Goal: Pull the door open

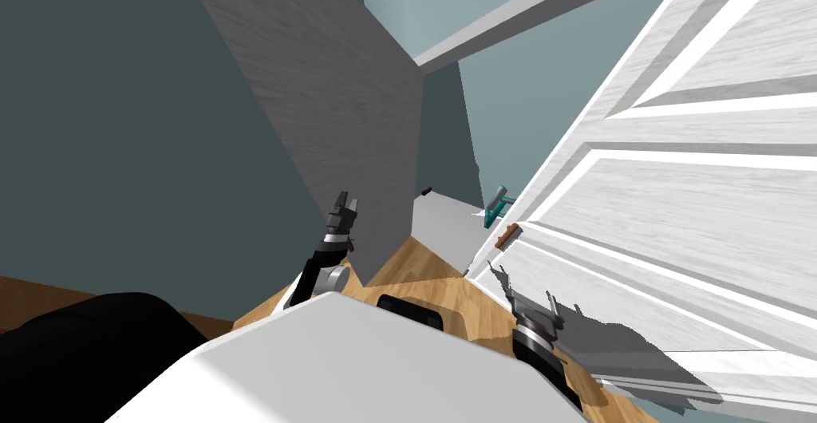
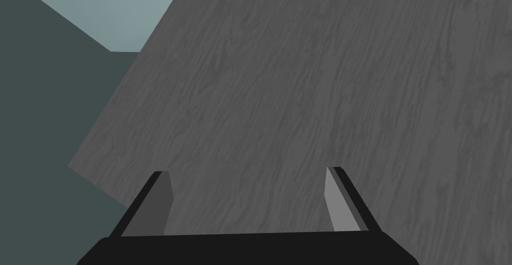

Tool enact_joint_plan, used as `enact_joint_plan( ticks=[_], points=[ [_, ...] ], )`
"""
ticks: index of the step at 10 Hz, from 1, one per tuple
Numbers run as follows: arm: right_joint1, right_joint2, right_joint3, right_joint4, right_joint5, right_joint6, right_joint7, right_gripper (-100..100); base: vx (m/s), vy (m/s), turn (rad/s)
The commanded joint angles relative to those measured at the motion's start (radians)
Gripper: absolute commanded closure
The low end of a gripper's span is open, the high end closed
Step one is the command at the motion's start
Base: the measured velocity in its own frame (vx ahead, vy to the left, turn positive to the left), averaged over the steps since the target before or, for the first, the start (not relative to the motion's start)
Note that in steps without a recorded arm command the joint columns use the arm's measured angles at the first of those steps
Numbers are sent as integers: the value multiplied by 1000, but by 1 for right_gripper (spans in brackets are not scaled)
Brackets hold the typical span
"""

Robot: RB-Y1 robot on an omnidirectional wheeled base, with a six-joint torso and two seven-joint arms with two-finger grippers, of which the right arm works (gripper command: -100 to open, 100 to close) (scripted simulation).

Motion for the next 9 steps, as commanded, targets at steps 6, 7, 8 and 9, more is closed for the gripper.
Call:
enact_joint_plan(
  ticks=[6, 7, 8, 9],
  points=[
    [1, -30, 5, 153, -91, -63, -153, -100, 82, -50, 167],
    [0, -35, 5, 175, -104, -72, -174, -100, 66, -60, 147],
    [-1, -39, 5, 197, -117, -81, -196, -100, 85, -56, 170],
    [-2, -44, 6, 220, -129, -89, -216, -100, 93, -52, 151]
  ],
)
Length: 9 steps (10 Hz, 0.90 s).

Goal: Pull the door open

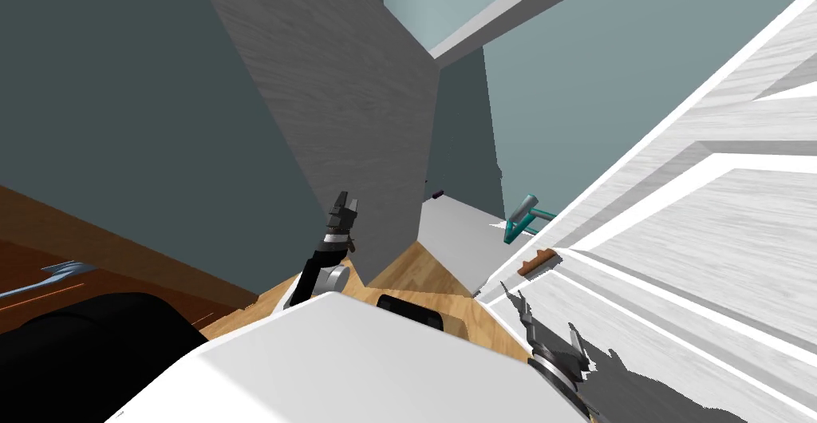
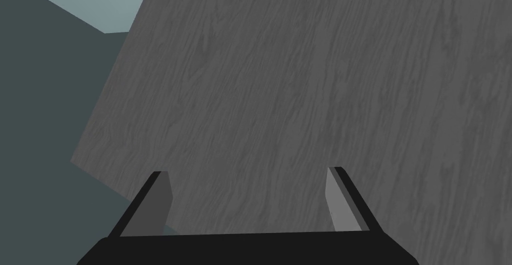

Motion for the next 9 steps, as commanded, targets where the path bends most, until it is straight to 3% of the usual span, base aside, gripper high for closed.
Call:
enact_joint_plan(
  ticks=[1, 2, 5, 8, 9],
  points=[
    [-3, -5, 1, 33, -19, -13, -31, -100, 80, -61, 157],
    [-3, -5, 1, 33, -19, -13, -31, -100, 44, -47, 31],
    [-6, -20, 2, 108, -62, -42, -103, -100, 55, -47, 150],
    [-7, -26, 3, 139, -80, -54, -132, -100, 60, -57, 70],
    [-9, -32, 3, 170, -97, -66, -161, -100, 77, -67, 212]
  ],
)
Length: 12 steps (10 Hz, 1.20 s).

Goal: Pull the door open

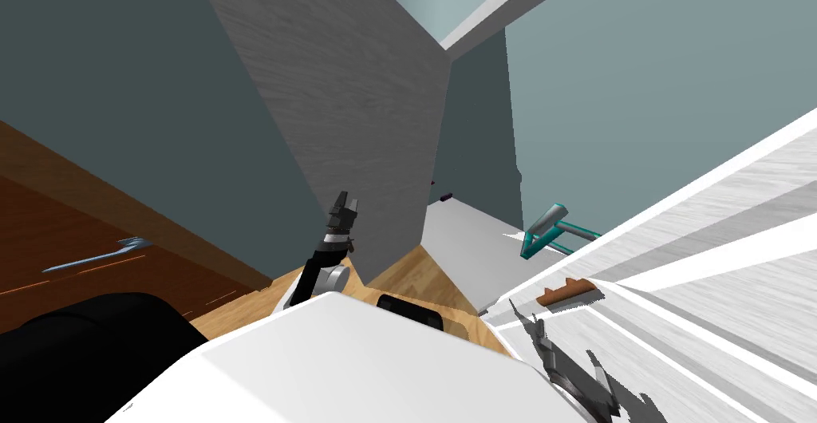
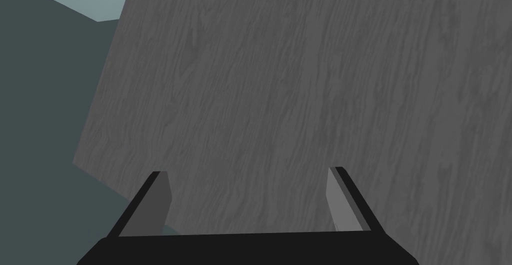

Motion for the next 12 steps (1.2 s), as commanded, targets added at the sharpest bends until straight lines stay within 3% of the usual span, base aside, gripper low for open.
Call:
enact_joint_plan(
  ticks=[1, 3, 4, 12],
  points=[
    [-1, -5, -1, 31, -24, -12, -34, -100, 73, -89, 169],
    [-2, -13, 0, 73, -48, -28, -74, -100, 96, -88, 146],
    [-8, -10, 1, 69, -39, -25, -62, -100, 47, -38, 37],
    [-76, -66, 24, 177, -16, -29, -146, -100, 144, -127, -57]
  ],
)
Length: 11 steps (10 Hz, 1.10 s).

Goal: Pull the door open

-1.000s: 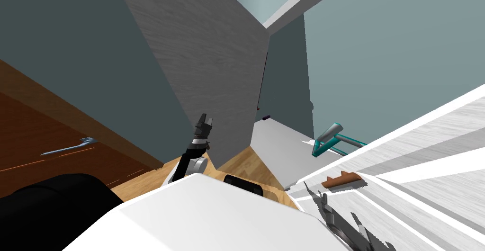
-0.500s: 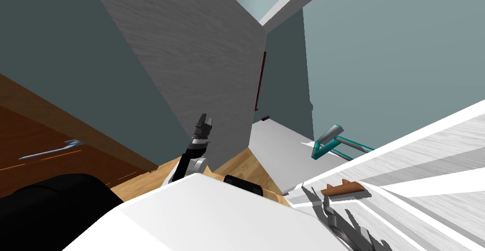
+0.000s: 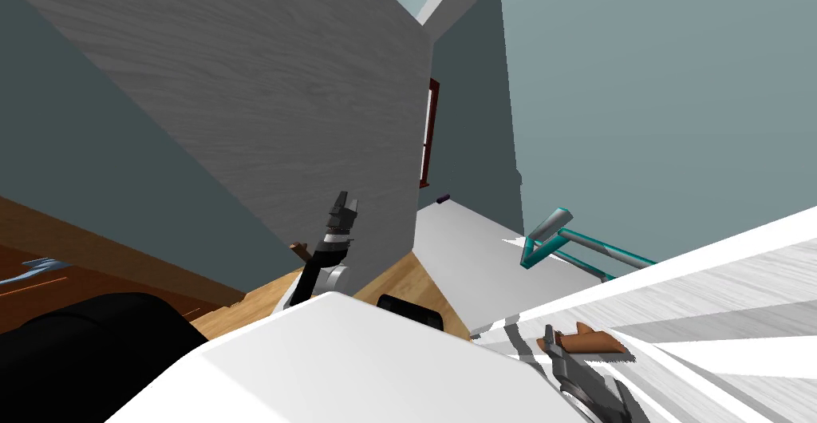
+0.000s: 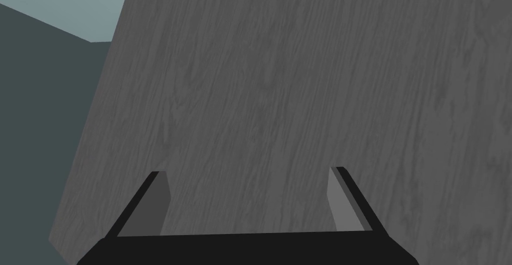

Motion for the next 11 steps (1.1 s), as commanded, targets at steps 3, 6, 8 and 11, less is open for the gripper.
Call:
enact_joint_plan(
  ticks=[3, 6, 8, 11],
  points=[
    [0, 0, 0, 0, 0, 0, 0, 100, 13, -5, 7],
    [0, 0, 0, 0, 0, 0, 0, 100, -13, 9, 1],
    [-1, 3, 4, 1, 1, 5, 0, 100, -72, -3, 21],
    [-1, 3, 4, 1, 1, 5, 0, 100, -189, 19, 41]
  ],
)
